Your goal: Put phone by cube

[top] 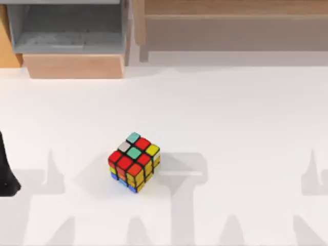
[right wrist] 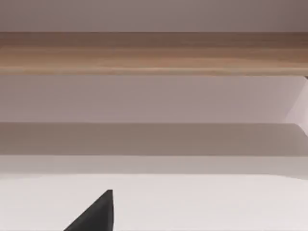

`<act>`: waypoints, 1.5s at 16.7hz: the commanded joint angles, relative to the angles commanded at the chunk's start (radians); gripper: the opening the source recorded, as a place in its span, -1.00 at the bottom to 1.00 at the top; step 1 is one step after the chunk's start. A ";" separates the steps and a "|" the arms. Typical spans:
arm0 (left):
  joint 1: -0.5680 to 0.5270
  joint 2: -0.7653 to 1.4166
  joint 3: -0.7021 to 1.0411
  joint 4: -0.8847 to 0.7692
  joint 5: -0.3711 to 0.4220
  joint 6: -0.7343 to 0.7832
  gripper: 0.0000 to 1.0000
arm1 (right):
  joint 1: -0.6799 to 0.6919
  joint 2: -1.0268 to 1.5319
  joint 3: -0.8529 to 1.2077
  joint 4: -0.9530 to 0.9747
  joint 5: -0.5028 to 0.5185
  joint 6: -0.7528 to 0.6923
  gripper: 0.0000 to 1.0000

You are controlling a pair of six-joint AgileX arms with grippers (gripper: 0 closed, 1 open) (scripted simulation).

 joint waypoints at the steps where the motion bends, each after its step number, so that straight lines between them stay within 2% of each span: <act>1: 0.000 0.000 0.000 0.000 0.000 0.000 1.00 | 0.000 0.000 0.000 0.000 0.000 0.000 1.00; 6: 0.000 0.000 0.000 0.000 0.000 0.000 1.00 | -0.074 0.110 0.066 -0.095 0.000 -0.014 1.00; 19: 0.000 0.000 0.000 0.000 0.000 0.000 1.00 | -0.596 1.112 0.536 -0.769 0.001 -0.112 1.00; 25: 0.000 0.000 0.000 0.000 0.000 0.000 1.00 | -0.694 1.299 0.626 -0.897 0.001 -0.131 1.00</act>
